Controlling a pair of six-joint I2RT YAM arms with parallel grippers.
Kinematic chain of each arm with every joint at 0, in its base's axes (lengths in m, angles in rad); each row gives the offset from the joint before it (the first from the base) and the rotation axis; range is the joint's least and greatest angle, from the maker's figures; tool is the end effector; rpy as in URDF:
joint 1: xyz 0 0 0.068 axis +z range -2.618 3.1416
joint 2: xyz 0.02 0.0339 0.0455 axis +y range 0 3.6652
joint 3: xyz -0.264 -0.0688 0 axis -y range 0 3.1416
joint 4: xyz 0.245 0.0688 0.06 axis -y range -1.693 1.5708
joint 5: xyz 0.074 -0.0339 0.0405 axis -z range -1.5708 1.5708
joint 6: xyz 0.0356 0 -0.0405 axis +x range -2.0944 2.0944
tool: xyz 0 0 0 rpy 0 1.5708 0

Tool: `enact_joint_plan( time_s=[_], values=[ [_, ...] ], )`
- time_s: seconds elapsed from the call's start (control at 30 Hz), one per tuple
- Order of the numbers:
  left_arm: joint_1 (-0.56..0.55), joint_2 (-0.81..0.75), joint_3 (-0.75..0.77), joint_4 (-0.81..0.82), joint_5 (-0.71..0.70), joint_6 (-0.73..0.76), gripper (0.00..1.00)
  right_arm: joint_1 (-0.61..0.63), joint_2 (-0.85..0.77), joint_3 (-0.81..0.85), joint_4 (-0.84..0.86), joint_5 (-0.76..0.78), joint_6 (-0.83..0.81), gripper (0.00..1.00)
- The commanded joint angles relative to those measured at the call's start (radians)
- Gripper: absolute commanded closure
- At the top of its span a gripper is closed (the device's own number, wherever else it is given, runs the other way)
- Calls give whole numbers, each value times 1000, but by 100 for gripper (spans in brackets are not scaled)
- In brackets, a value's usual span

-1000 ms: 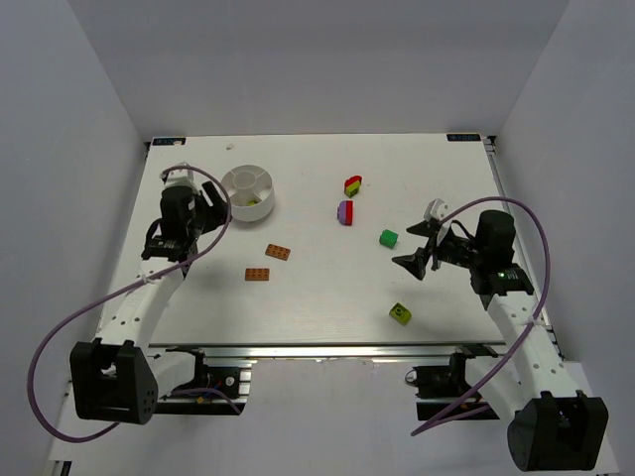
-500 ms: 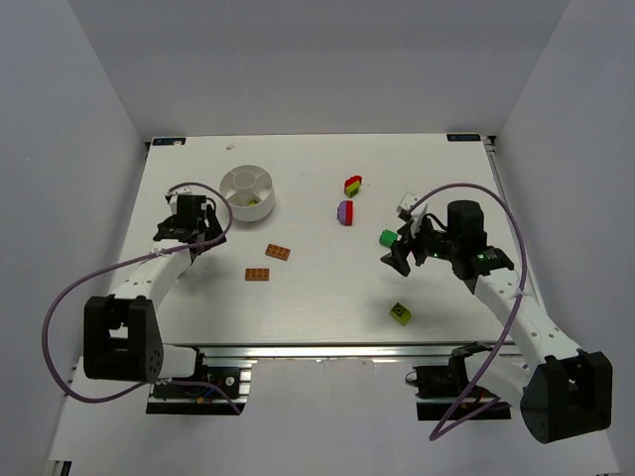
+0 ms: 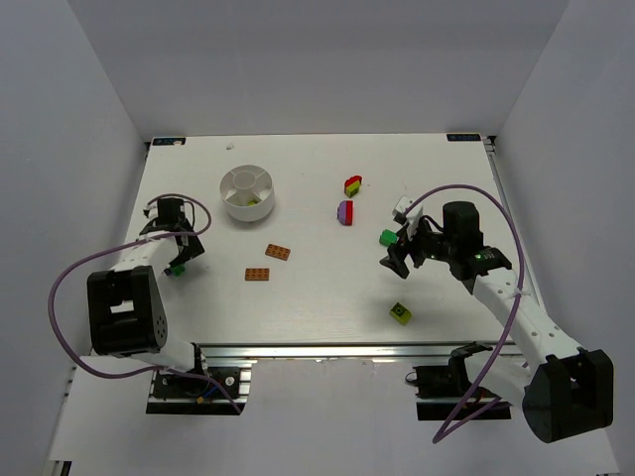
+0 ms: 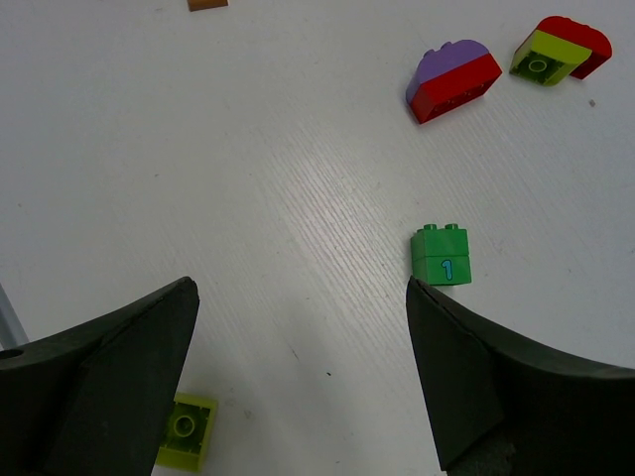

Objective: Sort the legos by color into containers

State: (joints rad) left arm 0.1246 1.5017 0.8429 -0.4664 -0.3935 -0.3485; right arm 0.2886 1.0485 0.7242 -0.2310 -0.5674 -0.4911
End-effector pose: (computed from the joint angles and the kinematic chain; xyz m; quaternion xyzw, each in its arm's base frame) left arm 0.2744 0.0481 0.1779 -0.2661 0.9197 0.1652 0.2366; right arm 0.2132 0.0832 0.2663 -0.4447 0.7242 0.1962 0.4891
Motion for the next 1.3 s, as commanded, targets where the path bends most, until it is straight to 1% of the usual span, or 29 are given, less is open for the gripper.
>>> enact_joint_plan(
  time_s=[0.0,0.2,0.23,0.3,0.33,0.37,0.43,0.47,0.57,0.6,0.7,0.83,0.93,1.0,1.17,1.2,1.27],
  values=[
    [6,-12,30,14,-34,14,2,4,-10,41,10,-5,-15,11],
    [30,109,88,8,-42,77,2,4,-19,35,15,-11,-17,11],
    [32,135,94,12,-32,112,3,4,-19,37,16,-12,-17,11],
    [32,155,108,9,-25,129,4,4,-19,37,18,-12,-18,11],
    [32,164,111,8,-12,140,5,6,-18,37,18,-12,-18,11],
    [32,178,114,6,13,149,9,6,-16,37,18,-12,-18,11],
    [32,183,114,5,48,167,14,6,-12,35,18,-11,-20,11],
    [32,177,111,3,83,171,19,4,-13,37,18,-9,-20,11],
    [30,158,104,2,140,172,23,4,-13,34,18,-6,-21,10],
    [30,154,101,2,183,171,24,6,-13,34,18,-5,-23,10],
    [30,150,96,-11,249,148,24,6,-13,34,19,-8,-23,11],
    [-3,176,87,-32,309,122,23,4,-16,35,18,-15,-24,11],
    [-43,190,93,-44,321,114,20,7,-16,37,16,-19,-26,11],
    [-69,190,88,-48,334,112,19,9,-18,37,16,-19,-27,11],
    [-101,149,64,-46,392,109,19,11,-19,35,15,-17,-29,11],
    [-143,123,52,-49,421,106,18,9,-16,35,15,-17,-30,11],
    [-157,111,48,-52,407,102,18,11,-18,37,13,-15,-30,11]
  ],
)
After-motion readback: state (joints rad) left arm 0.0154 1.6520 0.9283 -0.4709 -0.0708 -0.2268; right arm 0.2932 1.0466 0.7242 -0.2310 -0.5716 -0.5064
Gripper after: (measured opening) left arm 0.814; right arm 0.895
